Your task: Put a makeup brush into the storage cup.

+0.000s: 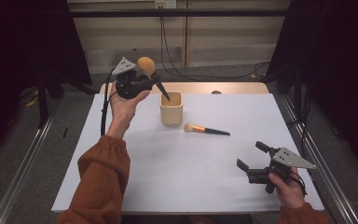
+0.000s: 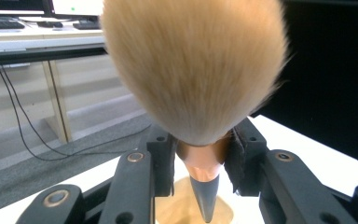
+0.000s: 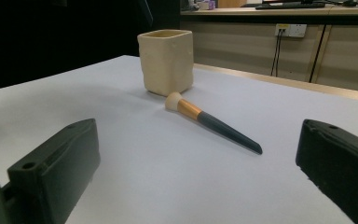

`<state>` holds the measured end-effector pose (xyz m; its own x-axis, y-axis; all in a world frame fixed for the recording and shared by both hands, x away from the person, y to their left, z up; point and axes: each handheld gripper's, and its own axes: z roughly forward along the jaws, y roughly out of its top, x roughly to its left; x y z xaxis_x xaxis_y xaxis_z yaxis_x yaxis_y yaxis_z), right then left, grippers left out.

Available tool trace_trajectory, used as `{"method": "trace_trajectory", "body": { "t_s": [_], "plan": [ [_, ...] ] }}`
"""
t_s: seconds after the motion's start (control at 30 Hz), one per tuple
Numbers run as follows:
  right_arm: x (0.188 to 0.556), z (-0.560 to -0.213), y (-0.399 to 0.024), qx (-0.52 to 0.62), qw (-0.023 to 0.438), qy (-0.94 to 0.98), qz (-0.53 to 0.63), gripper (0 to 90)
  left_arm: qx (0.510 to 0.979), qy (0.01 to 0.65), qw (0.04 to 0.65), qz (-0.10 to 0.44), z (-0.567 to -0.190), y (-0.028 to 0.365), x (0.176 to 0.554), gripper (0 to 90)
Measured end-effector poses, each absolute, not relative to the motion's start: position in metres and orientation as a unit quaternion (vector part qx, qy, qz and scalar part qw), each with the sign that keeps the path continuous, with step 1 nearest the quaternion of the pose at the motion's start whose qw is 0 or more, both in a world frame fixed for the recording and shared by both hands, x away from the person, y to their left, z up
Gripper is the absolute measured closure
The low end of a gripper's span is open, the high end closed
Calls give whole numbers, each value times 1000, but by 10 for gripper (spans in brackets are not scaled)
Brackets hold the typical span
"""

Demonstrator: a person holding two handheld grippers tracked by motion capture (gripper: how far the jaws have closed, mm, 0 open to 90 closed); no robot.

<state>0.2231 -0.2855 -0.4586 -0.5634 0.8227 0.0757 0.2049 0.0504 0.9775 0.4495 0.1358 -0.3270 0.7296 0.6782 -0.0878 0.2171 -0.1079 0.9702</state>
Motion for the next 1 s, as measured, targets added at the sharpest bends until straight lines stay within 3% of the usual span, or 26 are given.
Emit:
{"method": "trace_trajectory", "body": {
  "t_s": [1.0],
  "plan": [
    [223, -459, -285, 381, 266, 675, 573, 0, 741, 321, 560, 185, -363, 131, 454, 663]
  ]
}}
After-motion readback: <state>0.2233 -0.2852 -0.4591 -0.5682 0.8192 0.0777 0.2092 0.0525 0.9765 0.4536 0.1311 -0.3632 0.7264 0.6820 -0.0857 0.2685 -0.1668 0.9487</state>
